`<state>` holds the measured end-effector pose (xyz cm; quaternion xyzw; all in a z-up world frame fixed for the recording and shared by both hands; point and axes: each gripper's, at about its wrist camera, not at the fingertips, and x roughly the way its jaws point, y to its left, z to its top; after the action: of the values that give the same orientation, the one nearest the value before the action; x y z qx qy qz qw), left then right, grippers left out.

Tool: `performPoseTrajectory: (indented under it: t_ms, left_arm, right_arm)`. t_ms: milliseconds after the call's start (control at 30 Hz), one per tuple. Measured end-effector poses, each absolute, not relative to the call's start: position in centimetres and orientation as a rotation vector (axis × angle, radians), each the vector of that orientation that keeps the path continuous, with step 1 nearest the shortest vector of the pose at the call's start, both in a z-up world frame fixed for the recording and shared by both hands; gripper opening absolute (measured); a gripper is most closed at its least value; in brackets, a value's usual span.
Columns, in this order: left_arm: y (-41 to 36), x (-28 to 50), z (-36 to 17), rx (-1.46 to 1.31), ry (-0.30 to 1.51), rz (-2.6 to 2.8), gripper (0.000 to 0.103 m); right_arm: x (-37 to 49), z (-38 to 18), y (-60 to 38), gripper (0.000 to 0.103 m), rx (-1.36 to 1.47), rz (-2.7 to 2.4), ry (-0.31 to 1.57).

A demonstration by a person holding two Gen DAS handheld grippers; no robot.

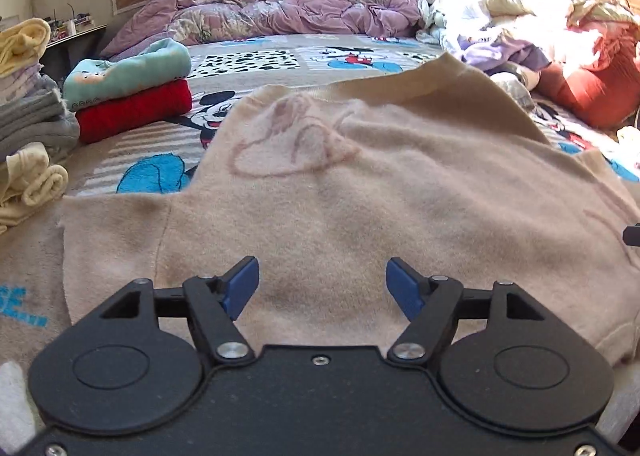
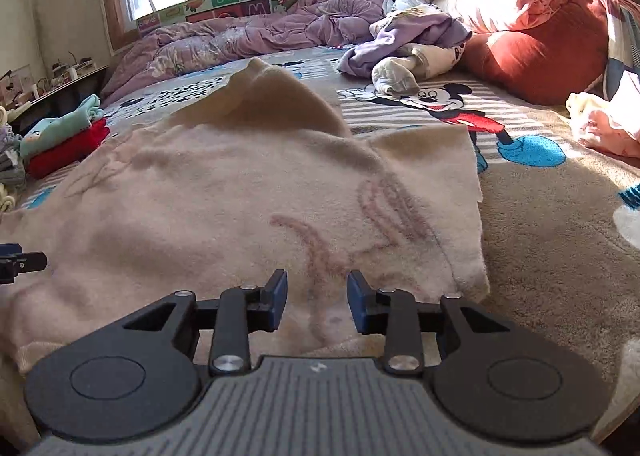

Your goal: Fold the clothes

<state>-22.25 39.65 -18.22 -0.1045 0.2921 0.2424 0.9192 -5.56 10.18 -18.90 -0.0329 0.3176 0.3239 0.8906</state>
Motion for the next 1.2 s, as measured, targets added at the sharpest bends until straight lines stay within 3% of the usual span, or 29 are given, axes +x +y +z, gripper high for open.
performPoseTrajectory:
  t_ms: [300, 333, 400, 533, 800, 1033, 1067, 1100, 1133, 1167, 1200]
  left_arm:
    - [43.7, -21.1, -13.6, -0.437, 0.492, 0.401, 0.071]
    - [44.7, -20.5, -12.8, -0.447, 0.488, 0.406, 0.071]
    - [46.9, -18.5, -11.4, -0.426, 0.503, 0.421, 0.071]
    - [52.2, -14.1, -10.0, -0.423, 0.555, 0.437, 0.071]
    - [63.4, -6.2, -13.4, -0.535, 0.696, 0.504, 0.071]
    - [67.5, -3.1, -17.3, -0.621, 0.774, 0.478, 0.065]
    - [67.5, -3.0, -17.5, -0.629, 0.774, 0.459, 0.05]
    - [67.6, -2.9, -17.7, -0.636, 0.774, 0.439, 0.033]
    - [67.7, -2.9, -17.8, -0.648, 0.771, 0.419, 0.005]
    - [68.2, -3.7, -17.4, -0.713, 0.729, 0.386, 0.005]
    - [68.5, -4.7, -16.7, -0.758, 0.672, 0.349, 0.005]
  right_arm:
    - [4.9, -12.3, 19.1, 0.035, -0.134, 0.822, 0.575]
    - [6.3, -11.6, 20.1, 0.037, -0.151, 0.829, 0.559]
    - [8.8, -10.7, 21.9, 0.051, -0.171, 0.852, 0.553]
    - [13.8, -10.2, 24.9, 0.053, -0.169, 0.897, 0.579]
    - [21.3, -13.0, 28.5, 0.055, -0.088, 0.982, 0.724]
    - [24.6, -14.7, 30.4, 0.055, -0.028, 1.081, 0.838]
    - [24.8, -14.8, 30.6, 0.055, -0.021, 1.103, 0.852]
    - [25.0, -15.0, 30.8, 0.044, -0.002, 1.133, 0.875]
    - [25.3, -15.2, 31.0, 0.03, 0.017, 1.163, 0.897]
    - [25.5, -15.3, 31.0, 0.009, 0.037, 1.186, 0.912]
    - [25.7, -15.0, 30.7, 0.009, 0.074, 1.201, 0.902]
